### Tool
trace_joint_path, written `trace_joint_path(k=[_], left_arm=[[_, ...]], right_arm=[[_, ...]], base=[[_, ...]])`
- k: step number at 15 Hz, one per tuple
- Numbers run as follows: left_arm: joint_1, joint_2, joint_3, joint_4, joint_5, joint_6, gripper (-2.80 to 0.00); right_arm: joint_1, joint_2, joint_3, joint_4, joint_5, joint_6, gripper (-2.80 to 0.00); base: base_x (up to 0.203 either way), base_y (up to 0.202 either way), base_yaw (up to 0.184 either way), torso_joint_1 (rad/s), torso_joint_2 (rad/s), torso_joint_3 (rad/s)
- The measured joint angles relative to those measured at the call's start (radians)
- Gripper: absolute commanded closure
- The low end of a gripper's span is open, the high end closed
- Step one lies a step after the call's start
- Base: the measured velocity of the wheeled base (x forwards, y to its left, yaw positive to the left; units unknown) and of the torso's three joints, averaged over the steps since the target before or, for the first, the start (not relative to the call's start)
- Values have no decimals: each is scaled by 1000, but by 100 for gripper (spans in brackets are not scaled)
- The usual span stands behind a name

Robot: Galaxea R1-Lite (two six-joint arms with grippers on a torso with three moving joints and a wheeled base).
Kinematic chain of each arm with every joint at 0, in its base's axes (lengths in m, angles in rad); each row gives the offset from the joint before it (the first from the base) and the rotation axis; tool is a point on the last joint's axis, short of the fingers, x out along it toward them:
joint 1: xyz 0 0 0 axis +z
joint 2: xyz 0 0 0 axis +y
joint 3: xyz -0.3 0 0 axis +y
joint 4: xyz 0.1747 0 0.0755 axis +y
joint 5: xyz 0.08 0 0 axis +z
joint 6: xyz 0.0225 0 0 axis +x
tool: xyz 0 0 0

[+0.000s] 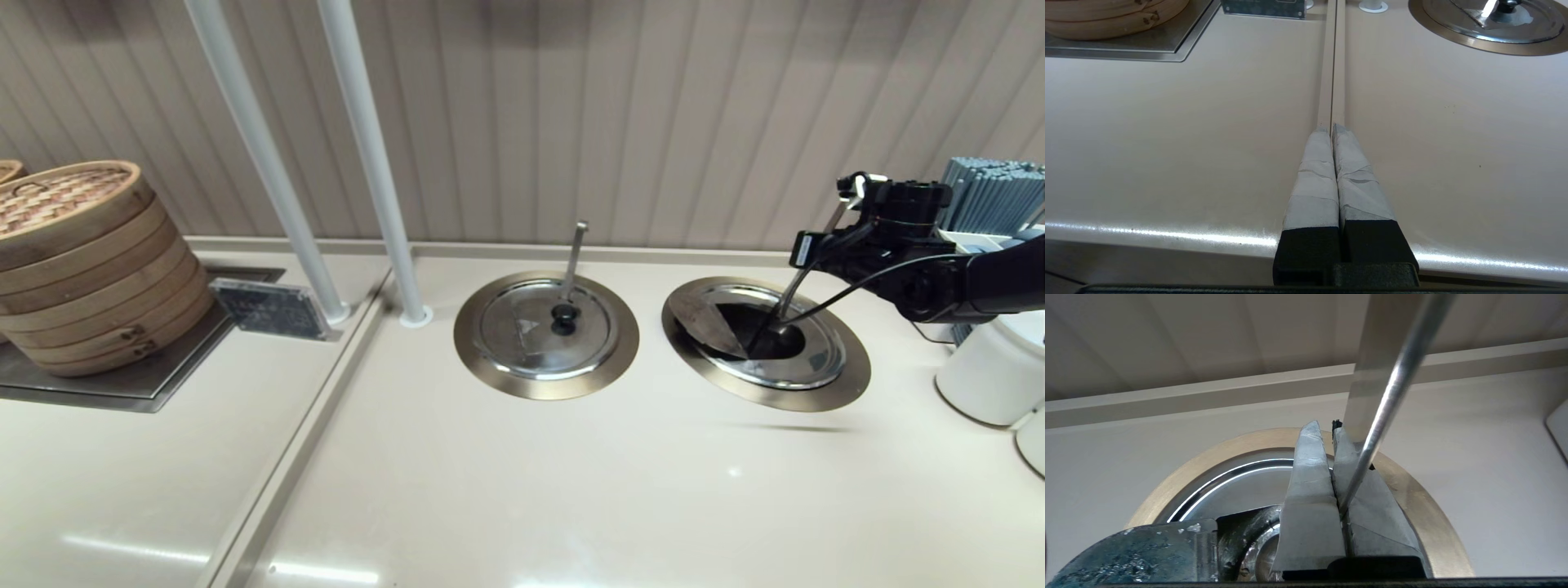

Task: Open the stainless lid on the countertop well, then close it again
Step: Stir with a spoon

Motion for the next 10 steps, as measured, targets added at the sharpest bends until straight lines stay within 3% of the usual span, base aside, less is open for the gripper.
trace_joint_path(k=[5, 10], left_arm=[[0, 0, 0, 0, 0, 0, 0], [0, 0, 0, 0, 0, 0, 0]], right_arm=[[72, -1, 5, 0, -23, 9, 0], [74, -95, 174, -20, -31, 12, 0]], base=[[0, 0, 0, 0, 0, 0], [0, 0, 0, 0, 0, 0]])
